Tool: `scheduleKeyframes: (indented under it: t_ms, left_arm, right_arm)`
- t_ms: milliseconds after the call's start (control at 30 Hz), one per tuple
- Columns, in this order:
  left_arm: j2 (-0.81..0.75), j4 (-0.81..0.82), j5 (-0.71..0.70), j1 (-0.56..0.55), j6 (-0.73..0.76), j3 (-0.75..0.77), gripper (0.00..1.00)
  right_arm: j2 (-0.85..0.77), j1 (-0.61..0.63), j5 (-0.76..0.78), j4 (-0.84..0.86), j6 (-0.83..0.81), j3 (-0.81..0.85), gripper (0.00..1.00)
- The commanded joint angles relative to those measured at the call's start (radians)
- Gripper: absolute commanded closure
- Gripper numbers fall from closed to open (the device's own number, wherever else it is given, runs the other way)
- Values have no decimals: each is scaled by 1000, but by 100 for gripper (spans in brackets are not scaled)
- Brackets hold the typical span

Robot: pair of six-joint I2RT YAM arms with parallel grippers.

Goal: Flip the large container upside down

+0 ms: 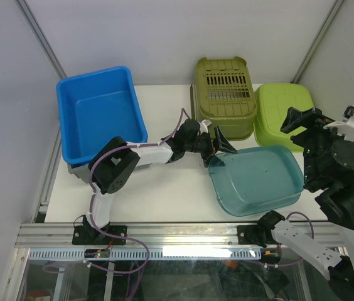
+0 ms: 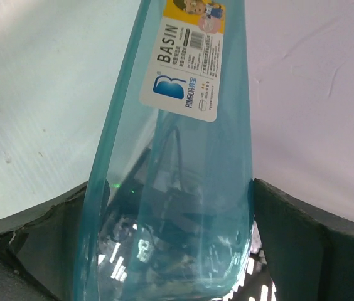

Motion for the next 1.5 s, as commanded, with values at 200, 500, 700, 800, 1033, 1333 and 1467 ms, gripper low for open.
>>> scheduleKeyframes:
  t_ms: [200,500,700,800,1033,1333,1467]
  left_arm:
    - [-121,-353,-128,8,348,150,1]
    - [-161,-618,-311,-64,702,305,1]
    - [-159,-611,-287,-105,760,331,1]
    - [-189,-561,-310,-104,752,326,1]
    - [-223,-382,-167,-49,630,326,1]
    - [-197,284,89,26,108,71,1]
    - [-213,114,20,25,220,89,1]
  right_arm:
    - [-13,-2,-42,-31,56,-38,24]
    - [-18,-2,-196,-98,91,-107,24]
    - [-44,-2,-160,-117,91,-77,24]
    - [-57,-2,-163,-115,101,-81,24]
    - [-54,-2,-173,-137,111,-77,24]
    - [-63,-2,-171,-148,114,-73,24]
    - [-62,-1,-172,-152,118,-77,24]
